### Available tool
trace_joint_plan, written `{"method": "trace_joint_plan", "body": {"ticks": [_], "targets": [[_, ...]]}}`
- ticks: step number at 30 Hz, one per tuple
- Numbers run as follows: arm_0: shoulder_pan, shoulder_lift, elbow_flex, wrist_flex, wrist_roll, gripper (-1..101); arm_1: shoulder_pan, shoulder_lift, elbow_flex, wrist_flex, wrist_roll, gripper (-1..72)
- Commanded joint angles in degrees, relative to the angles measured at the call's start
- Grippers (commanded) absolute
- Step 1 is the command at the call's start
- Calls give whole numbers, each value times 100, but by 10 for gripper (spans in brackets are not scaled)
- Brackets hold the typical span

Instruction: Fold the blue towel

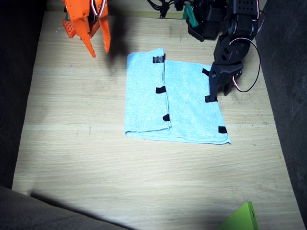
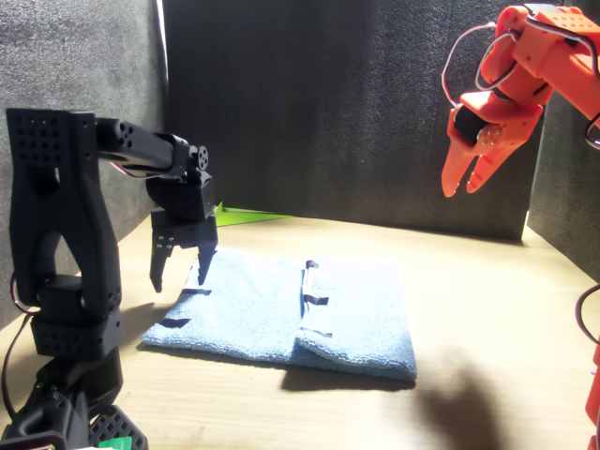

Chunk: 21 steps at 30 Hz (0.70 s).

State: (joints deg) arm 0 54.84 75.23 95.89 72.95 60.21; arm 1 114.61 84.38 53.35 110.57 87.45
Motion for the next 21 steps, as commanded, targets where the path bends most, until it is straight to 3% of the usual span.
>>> {"method": "trace_joint_plan", "body": {"ticks": [1,11,21], "targets": [[-211,18,-18,-79,-88,330,0,141,-141,70,9,193],[-35,-9,18,-44,-404,269,-70,264,-105,70,0,193],[290,-325,-281,290,-413,328,44,79,-132,70,88,192]]}}
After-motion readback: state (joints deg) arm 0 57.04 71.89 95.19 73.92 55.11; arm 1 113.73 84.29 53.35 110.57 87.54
